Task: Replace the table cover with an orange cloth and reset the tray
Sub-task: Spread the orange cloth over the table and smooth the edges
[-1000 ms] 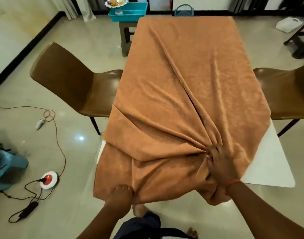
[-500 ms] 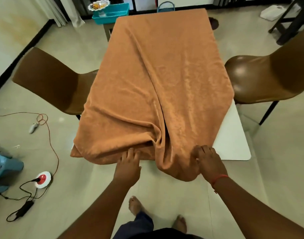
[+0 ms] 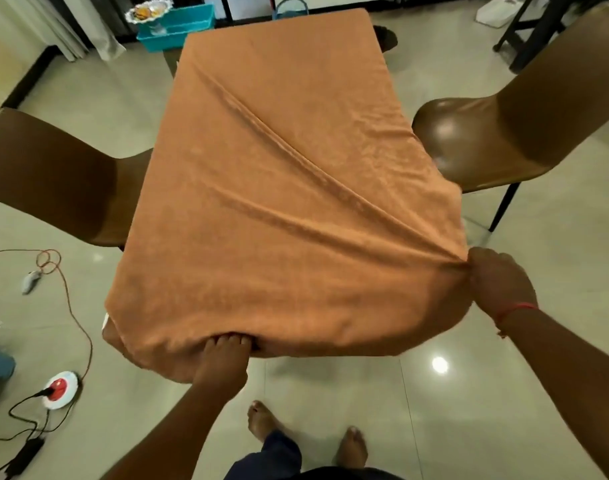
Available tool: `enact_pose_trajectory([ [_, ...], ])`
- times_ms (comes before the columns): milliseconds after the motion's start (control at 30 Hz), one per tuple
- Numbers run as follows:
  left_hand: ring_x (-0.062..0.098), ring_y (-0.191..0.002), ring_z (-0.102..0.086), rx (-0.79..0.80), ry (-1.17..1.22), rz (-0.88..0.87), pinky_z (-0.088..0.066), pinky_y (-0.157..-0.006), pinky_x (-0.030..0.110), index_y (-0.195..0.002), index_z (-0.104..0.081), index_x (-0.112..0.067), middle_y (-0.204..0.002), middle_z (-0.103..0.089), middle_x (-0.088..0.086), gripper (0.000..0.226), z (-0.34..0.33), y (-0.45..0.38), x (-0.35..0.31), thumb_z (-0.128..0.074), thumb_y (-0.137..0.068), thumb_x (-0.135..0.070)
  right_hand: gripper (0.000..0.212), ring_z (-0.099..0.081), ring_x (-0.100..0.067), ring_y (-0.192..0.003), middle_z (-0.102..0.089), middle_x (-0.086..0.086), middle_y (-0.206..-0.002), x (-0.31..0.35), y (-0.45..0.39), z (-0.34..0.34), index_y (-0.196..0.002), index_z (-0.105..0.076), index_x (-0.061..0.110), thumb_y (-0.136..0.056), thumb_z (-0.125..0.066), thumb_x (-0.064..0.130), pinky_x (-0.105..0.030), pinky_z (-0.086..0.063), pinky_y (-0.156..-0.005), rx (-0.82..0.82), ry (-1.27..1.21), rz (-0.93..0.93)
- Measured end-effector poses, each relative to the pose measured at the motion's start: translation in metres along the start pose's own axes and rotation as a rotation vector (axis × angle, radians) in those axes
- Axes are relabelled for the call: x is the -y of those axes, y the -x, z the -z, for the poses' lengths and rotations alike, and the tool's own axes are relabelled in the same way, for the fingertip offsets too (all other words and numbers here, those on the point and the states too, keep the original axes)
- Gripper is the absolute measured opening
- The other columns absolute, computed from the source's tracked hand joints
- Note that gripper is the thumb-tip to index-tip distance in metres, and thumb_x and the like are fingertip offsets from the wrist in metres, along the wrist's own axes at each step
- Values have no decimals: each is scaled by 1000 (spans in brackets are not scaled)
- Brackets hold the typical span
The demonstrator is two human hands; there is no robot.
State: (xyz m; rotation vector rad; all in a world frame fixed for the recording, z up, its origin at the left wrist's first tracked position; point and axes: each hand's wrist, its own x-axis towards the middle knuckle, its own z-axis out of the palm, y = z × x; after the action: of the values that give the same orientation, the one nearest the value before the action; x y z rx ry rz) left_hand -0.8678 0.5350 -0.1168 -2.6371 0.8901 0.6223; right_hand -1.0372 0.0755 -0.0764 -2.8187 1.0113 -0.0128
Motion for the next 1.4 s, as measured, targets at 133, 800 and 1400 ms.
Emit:
enact_pose_trajectory([
  [133,22,-125,-48,114,8,-6,-37,-104,35,-137,-42,-23,-136,-52,-1,55,-15,25,-6,-46,-83,-14,11,-56,-42,-81,-58,-21,-91,15,-8,-7,-92,-57,6,-81,-58,5,-46,-51,-64,-136,121,-77],
  [800,42,-148,-10,-34,117,157,-22,-116,52,-156,0,-24,-161,-6,21,82,-3,-20,53,-44,-94,-54,38,-56,-22,-118,-61,3,-127,100,53,-69,-125,-57,31,-92,-38,32,-41,-44,-103,154,36,352],
  [1400,45,-145,-18,133,202,319,-24,-116,49,-152,-15,-8,-157,-13,30,78,18,-40,39,-47,-94,-48,27,-59,-33,-88,-64,-12,-95,25,49,-64,-89,-61,9,-87,-68,35,-47,-56,-79,5,-965,-937],
])
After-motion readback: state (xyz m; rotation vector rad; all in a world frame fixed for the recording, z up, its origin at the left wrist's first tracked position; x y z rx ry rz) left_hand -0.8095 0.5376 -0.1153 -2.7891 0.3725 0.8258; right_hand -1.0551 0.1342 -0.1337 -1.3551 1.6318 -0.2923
